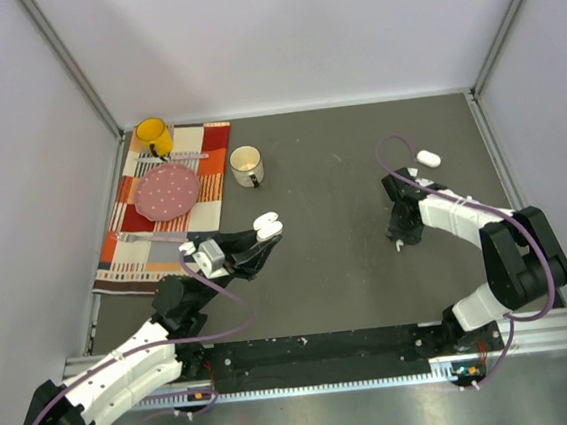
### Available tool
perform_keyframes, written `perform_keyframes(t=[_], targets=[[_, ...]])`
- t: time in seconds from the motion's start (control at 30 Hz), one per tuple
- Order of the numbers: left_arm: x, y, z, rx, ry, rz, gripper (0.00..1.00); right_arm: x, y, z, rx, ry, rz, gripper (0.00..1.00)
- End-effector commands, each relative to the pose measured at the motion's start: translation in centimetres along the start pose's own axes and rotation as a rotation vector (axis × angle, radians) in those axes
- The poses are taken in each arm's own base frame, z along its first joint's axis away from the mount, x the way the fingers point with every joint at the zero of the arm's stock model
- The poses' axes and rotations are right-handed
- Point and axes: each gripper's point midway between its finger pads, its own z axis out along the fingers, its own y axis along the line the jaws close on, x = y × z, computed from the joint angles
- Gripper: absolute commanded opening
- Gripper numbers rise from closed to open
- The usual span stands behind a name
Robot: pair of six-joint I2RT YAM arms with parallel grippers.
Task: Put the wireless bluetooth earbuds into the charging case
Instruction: Pick up the left earbud from the center of the board.
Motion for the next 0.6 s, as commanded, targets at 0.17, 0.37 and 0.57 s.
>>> perform_keyframes(t=[0.17,0.37,0.57], targets=[[-1.15,-0.03,0.19,0.003,-0.041,0.012,0.0,-0.42,-0.15,0.39,0.004,-0.023,0.022,0.34],[-1.07,-0.06,0.18,0.004,-0.037,0.01,0.0,-0.3,-0.22,0.39,0.004,-0.021,0.023,0.33],[-1.14,-0.09,0.21,0.006,-0.039,0.009,0.0,-0.27,-0.33,0.11,-0.004,-0.028,0.029,0.31]])
